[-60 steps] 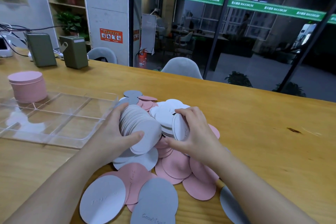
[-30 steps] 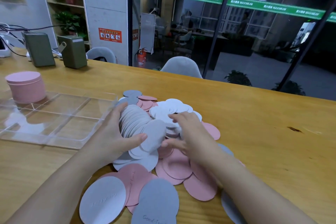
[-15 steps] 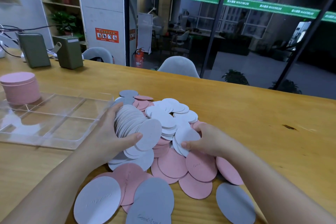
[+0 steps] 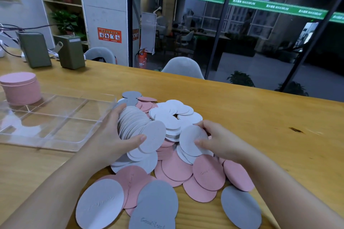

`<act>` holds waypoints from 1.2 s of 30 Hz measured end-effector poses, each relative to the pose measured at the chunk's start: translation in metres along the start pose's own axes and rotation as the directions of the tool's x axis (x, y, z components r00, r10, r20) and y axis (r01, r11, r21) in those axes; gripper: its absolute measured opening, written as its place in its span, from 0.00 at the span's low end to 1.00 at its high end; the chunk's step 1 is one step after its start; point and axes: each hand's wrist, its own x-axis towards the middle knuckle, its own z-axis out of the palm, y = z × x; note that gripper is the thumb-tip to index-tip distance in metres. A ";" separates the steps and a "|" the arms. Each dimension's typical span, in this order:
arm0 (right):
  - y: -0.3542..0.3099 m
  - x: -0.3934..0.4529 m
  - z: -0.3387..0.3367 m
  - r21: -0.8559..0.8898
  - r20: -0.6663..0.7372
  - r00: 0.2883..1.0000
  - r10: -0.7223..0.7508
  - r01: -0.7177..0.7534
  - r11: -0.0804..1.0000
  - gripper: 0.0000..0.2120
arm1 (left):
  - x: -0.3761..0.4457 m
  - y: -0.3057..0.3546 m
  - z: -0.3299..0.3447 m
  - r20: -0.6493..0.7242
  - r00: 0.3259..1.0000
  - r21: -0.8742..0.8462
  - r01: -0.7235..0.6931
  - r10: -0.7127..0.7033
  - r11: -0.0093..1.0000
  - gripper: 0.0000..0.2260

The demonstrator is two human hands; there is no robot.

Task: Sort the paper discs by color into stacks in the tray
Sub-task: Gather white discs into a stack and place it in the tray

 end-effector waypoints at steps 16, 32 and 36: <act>-0.030 0.004 0.049 0.253 -0.313 0.908 -0.279 0.363 0.897 0.11 | 0.000 0.001 0.000 0.023 1.000 -0.025 -0.013 0.014 1.000 0.55; -0.009 0.019 0.035 -0.086 -0.285 0.934 -0.214 0.198 0.976 0.15 | 0.001 0.001 0.002 0.002 1.000 -0.012 -0.025 0.025 1.000 0.55; 0.005 0.022 0.030 -0.226 -0.122 0.990 -0.071 0.042 0.973 0.21 | 0.000 0.001 0.003 -0.006 1.000 0.000 -0.027 0.027 1.000 0.54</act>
